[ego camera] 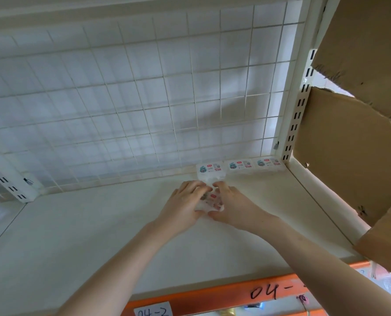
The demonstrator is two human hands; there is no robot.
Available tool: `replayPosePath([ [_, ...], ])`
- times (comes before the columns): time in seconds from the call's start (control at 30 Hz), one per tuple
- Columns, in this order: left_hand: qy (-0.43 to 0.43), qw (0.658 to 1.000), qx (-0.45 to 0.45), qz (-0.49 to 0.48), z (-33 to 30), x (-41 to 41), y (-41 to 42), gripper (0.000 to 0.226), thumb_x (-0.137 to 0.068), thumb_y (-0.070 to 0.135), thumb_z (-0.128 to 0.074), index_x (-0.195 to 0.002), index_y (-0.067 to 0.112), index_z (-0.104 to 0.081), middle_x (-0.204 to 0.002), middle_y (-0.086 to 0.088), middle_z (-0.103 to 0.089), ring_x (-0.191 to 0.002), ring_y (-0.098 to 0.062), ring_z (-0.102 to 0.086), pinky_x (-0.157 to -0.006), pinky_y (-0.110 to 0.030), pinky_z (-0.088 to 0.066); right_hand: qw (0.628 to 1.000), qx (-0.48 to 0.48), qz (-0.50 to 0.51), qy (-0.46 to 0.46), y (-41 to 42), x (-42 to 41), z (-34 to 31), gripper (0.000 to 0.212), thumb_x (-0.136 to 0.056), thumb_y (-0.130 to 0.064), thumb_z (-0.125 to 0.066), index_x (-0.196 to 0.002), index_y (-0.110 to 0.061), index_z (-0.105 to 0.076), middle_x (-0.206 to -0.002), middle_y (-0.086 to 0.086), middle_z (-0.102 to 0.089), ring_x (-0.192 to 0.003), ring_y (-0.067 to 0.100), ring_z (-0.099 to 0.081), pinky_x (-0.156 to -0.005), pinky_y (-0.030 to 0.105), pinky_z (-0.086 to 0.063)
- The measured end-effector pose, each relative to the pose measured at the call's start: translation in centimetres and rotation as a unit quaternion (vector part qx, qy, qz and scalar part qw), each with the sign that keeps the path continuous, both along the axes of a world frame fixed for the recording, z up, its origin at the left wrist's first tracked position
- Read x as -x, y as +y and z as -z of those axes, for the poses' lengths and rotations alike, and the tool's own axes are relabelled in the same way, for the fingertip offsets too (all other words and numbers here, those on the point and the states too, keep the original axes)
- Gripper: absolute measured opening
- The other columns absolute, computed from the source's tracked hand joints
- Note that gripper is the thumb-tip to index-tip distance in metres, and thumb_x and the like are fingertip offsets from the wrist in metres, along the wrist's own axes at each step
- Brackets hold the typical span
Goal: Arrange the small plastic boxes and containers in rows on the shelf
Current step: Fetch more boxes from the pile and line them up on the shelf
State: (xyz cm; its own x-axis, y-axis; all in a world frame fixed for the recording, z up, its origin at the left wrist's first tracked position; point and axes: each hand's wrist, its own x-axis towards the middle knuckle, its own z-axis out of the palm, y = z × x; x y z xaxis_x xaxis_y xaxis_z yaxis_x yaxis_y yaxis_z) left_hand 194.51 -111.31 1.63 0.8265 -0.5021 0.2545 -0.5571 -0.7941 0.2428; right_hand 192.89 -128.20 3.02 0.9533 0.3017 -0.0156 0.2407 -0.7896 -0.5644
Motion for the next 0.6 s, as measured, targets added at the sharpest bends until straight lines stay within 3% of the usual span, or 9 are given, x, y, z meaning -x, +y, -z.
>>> replayPosePath([
  [0.1,0.033,0.998,-0.044,-0.003,-0.5,-0.6,0.8,0.059,-0.082,0.025,-0.066,-0.134,0.019,-0.039,-0.139,0.009,-0.038,-0.131,-0.01,-0.028,-0.102,-0.026,-0.026,0.998,-0.023,-0.051,-0.009,0.6,-1.0,-0.1,0.067,-0.082,-0.017,-0.069,-0.136,-0.007,-0.03,-0.131,0.01,-0.05,-0.118,0.024,-0.05,-0.092,0.025,-0.04],
  [0.23,0.046,0.995,-0.058,-0.062,-1.0,-1.5,2.4,0.056,-0.083,0.027,-0.064,-0.134,0.026,-0.039,-0.133,0.006,-0.041,-0.124,-0.017,-0.036,-0.099,-0.029,-0.027,0.998,-0.036,-0.037,-0.047,1.2,-1.9,-0.2,0.062,-0.088,-0.022,-0.063,-0.14,-0.01,-0.033,-0.142,0.005,-0.041,-0.13,0.019,-0.04,-0.104,0.023,-0.03],
  [0.3,0.035,0.994,-0.037,-0.093,-1.0,-2.1,3.4,0.055,-0.083,0.025,-0.065,-0.132,0.026,-0.041,-0.132,0.005,-0.041,-0.123,-0.019,-0.037,-0.098,-0.03,-0.028,0.995,-0.044,-0.009,-0.089,1.2,-2.4,0.1,0.048,-0.092,-0.025,-0.057,-0.135,-0.013,-0.042,-0.134,0.003,-0.048,-0.124,0.017,-0.046,-0.102,0.027,-0.036],
  [0.4,0.015,0.991,-0.012,-0.129,-1.1,-3.3,4.4,0.052,-0.083,0.021,-0.066,-0.13,0.026,-0.045,-0.131,0.006,-0.043,-0.12,-0.019,-0.039,-0.096,-0.03,-0.029,0.988,-0.051,0.043,-0.138,0.7,-2.7,0.6,0.026,-0.093,-0.021,-0.051,-0.119,-0.019,-0.056,-0.116,-0.004,-0.059,-0.106,0.013,-0.057,-0.087,0.036,-0.049],
  [0.6,0.016,0.988,-0.009,-0.153,-1.1,-5.9,4.2,0.048,-0.086,0.012,-0.06,-0.13,0.023,-0.045,-0.135,0.005,-0.044,-0.125,-0.018,-0.036,-0.097,-0.03,-0.027,0.99,-0.044,0.07,-0.111,0.1,-2.4,0.6,0.015,-0.092,-0.024,-0.051,-0.099,-0.023,-0.063,-0.091,-0.011,-0.061,-0.083,0.011,-0.059,-0.078,0.035,-0.05],
])
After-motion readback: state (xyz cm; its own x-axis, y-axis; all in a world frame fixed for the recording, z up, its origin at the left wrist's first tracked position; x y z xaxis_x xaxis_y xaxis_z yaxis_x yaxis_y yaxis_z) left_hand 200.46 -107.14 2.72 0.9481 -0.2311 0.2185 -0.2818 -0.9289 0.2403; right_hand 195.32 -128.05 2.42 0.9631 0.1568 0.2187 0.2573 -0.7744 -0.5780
